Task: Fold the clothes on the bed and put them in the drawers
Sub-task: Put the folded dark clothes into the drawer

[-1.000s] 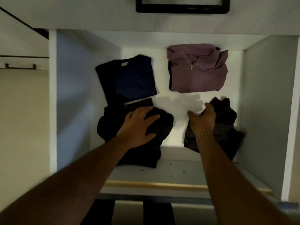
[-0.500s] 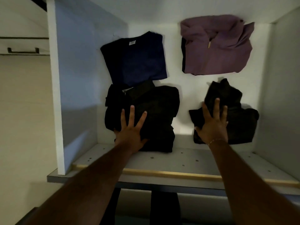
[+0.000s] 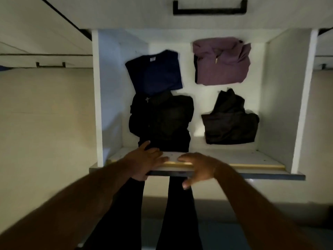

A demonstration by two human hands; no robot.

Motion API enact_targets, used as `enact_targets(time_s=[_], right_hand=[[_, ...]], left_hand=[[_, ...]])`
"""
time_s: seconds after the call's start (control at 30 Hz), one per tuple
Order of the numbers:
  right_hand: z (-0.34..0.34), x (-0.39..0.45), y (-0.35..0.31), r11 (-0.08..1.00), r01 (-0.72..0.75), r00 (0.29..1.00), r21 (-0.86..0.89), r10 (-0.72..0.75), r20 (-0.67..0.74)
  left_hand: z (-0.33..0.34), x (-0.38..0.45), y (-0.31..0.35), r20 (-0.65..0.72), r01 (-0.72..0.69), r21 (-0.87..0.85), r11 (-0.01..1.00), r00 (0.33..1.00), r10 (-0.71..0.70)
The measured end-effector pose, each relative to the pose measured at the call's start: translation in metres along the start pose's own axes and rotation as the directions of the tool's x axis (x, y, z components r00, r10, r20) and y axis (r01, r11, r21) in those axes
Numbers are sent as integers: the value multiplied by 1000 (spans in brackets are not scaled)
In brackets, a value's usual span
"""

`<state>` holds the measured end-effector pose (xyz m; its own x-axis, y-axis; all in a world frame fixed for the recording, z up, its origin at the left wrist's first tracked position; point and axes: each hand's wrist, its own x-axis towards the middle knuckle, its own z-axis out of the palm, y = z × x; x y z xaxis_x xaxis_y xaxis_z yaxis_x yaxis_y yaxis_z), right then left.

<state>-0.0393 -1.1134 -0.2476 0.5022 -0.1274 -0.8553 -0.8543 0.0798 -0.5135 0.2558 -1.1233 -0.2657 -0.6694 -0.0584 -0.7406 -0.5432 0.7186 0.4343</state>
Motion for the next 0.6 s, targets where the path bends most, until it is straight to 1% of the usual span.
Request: enact_targets(time_s=[0.03,0.07,0.1,0.13,0.23,0.3,0.37,0.4,0.47,0.5,0.53,0.57,0.6], right_hand=[[7,-3,-2,977,-26,999,-213,18,-41],[10,-5,-3,916,-74,990,-394,21,-137],[8,-10,-6,855,-136,973,-500,19,-232],[6,-14,-9,818,-180,953,-546,8,-302],[-5,-23,-16,736,-230,889,-637,-107,-445],[-16,-27,-18,715,-315,806,-624,-145,-574],[-31,-29,-16,735,-392,723,-553,-125,-679],[-40,-29,-15,749,-425,688,-508,-97,-719],[-64,-27,-14,796,-474,625,-376,3,-781],[-79,-24,-16,823,-483,588,-300,51,-808],[-91,-20,-17,842,-484,541,-237,75,-837],[-102,-17,-19,856,-481,484,-188,81,-871],[-116,-13,-22,877,-460,417,-140,75,-906]], left_hand=[[1,-4,3,-63,27,59,998,998,-24],[0,-8,4,-115,49,73,996,993,-40],[-2,-12,4,-164,62,72,995,985,-49],[-4,-16,4,-212,74,74,994,976,-57],[-19,-23,-5,-369,130,117,985,926,-78],[-36,-26,-16,-485,173,149,974,871,-80],[-51,-28,-29,-566,292,156,944,809,-157],[-56,-30,-33,-587,392,120,912,769,-253],[-69,-29,-41,-579,580,-50,813,647,-497],[-79,-24,-46,-551,642,-175,747,565,-614],[-91,-20,-49,-516,669,-331,666,462,-721],[-103,-14,-53,-484,650,-485,584,357,-799],[-114,-8,-60,-455,582,-626,519,268,-849]])
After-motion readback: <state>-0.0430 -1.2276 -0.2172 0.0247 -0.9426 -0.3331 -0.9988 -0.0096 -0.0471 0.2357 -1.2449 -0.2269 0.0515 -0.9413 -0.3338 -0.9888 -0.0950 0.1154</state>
